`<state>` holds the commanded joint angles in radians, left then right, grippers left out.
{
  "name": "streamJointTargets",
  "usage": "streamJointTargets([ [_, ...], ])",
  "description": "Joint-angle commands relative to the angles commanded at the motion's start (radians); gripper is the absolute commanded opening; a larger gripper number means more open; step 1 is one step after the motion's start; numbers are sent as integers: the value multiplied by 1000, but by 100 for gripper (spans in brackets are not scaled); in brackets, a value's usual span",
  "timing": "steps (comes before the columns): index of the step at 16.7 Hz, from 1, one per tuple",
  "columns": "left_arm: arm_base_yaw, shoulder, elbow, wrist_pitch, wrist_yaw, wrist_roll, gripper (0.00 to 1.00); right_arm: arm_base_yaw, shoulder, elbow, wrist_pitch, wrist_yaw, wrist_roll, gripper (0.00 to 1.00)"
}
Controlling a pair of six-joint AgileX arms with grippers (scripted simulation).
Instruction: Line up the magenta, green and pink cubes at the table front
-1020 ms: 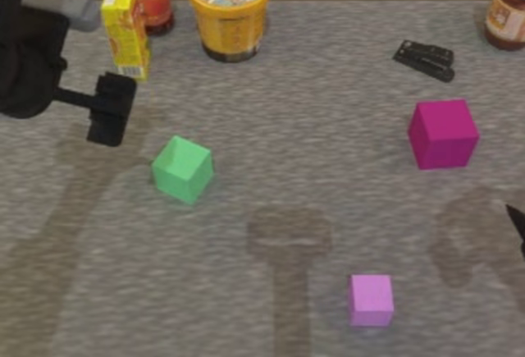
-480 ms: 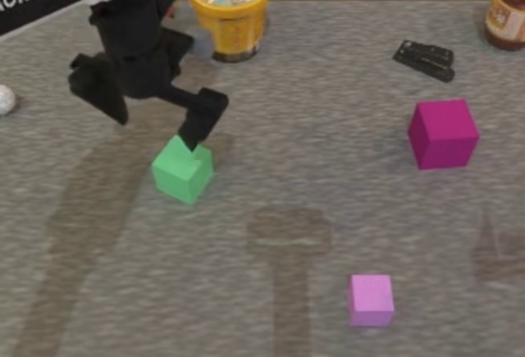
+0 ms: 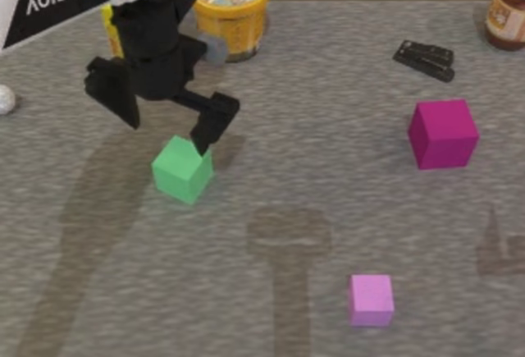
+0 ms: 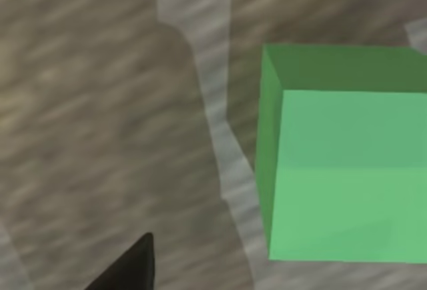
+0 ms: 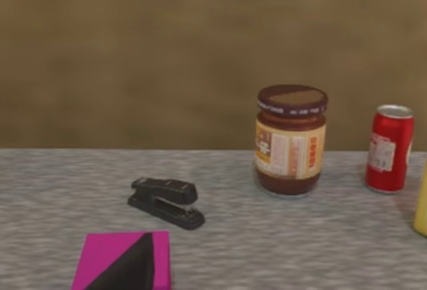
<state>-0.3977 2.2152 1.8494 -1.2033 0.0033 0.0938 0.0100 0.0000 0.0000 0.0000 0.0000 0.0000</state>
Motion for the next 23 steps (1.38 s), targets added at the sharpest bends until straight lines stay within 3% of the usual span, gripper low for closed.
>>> streamJointTargets([
  [3,-3,14,-32,40,0,3,100,0,0,0,0,0,0,100],
  [9,-4,92,-178,275,1,3,100,0,0,0,0,0,0,100],
  [14,-4,104,-195,298,1,3,100,0,0,0,0,0,0,100],
  [23,-4,104,-195,298,1,3,32,0,0,0,0,0,0,100],
])
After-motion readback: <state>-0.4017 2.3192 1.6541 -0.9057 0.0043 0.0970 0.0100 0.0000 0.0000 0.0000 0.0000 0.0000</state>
